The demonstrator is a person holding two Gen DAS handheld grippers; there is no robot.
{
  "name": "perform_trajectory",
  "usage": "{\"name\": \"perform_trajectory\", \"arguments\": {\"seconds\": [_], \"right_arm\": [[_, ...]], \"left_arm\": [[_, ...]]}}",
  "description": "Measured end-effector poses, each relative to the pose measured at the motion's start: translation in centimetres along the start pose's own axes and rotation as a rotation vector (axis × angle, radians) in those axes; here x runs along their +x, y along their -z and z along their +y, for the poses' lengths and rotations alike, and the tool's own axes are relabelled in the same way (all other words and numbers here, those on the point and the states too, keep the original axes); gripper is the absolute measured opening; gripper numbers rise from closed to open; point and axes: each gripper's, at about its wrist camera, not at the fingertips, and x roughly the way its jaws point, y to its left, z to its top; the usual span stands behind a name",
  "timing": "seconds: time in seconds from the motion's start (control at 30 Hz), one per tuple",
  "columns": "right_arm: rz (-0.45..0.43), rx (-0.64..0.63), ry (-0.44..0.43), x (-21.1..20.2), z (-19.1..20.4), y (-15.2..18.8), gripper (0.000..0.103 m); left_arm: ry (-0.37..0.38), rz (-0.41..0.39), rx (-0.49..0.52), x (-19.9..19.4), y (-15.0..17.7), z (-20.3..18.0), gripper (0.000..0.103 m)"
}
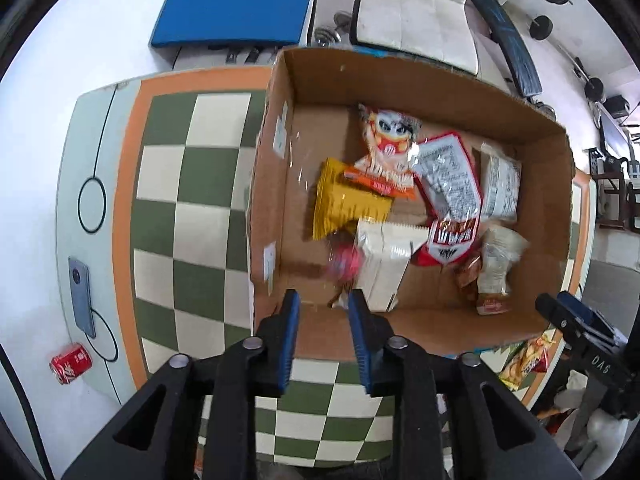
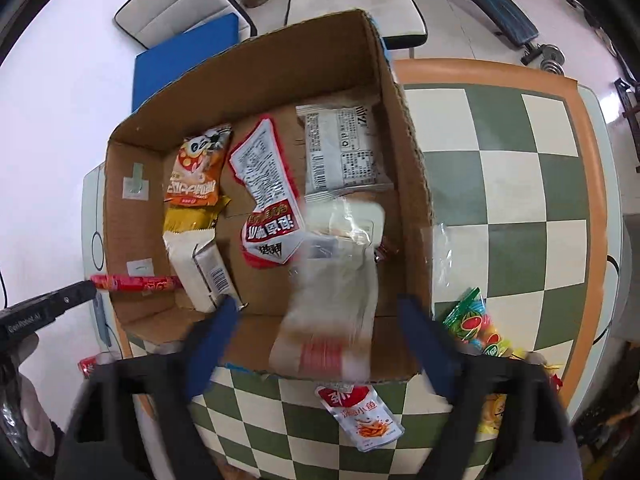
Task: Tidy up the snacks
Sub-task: 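Carry the sausage and clear pouch into the box and open both grippers, then move both open grippers back over the snacks beside the milk carton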
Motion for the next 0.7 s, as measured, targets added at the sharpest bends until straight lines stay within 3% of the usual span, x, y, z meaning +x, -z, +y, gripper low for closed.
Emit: {"name": "perform_trajectory", "arguments": {"seconds": [0.13,0.27,0.4,0.47,0.7], "right_arm": [[-0.013,0.008,0.002,-0.2,-0.1,0.1,0.089],[-0.024,0.004,0.003,-0.7,0.2,0.5,0.089],[-0.044,-0.009,0.006,-1.5,0.7,1.1,0.089],[-0.055,-0.013,0.002,-2.0,0.8,1.5,0.091],[-0.104,-0.036,-0.048,-4.4,1.0,4.7,0.092]], "left_arm": [[0.021,-0.010,0.010,-0.3,-0.2,-0.3,0.031],[0.027,-0.025,0.018,-0.4,0.3,-0.7,0.060],[0.028,-0.037,0.028,-0.5,1.2,-1.1,0.065],[0.017,-0.054,0.032,-0.7,1.7,-1.3,0.080],[0.003,-0.195,0.047,-2.1,6.3,-2.5,0.081]]}}
